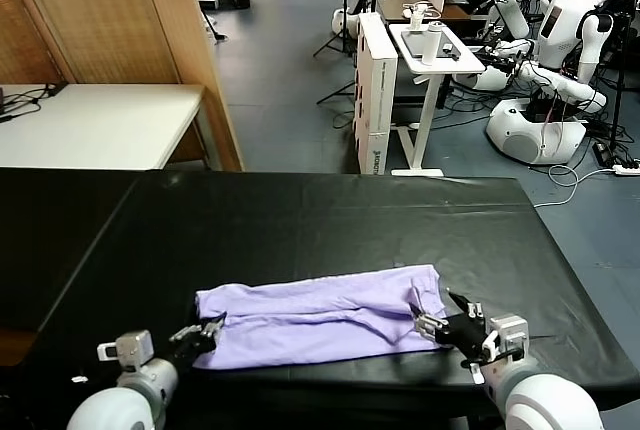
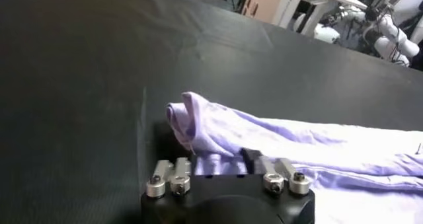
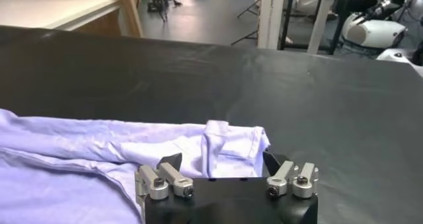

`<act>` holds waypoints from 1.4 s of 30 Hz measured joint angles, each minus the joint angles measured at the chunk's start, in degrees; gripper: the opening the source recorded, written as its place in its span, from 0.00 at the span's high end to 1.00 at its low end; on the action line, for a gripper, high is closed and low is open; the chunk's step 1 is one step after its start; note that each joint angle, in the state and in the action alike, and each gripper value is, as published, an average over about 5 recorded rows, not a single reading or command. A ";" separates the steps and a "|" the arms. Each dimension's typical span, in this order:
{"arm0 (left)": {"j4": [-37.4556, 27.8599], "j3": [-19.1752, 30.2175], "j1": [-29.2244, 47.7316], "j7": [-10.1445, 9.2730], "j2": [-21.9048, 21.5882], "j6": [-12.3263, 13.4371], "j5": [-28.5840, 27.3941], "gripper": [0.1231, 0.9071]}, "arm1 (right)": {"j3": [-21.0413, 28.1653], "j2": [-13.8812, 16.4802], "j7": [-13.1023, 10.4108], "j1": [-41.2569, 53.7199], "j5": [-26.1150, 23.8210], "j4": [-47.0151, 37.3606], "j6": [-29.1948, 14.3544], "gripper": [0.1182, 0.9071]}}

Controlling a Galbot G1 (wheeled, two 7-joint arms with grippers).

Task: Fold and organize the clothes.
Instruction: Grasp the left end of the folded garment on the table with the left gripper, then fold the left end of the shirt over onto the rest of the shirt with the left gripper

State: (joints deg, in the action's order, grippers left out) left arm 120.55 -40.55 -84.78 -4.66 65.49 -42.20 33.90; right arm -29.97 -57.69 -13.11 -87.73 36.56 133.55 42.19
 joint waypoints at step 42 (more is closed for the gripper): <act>11.44 17.03 7.13 1.90 -5.69 0.01 3.59 0.93 | -7.98 -4.12 1.31 -4.68 0.72 3.00 0.00 0.00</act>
State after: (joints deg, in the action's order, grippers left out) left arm 132.00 -23.52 -77.65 -2.76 59.80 -42.19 37.49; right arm -37.95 -61.80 -11.81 -92.41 37.28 136.55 42.19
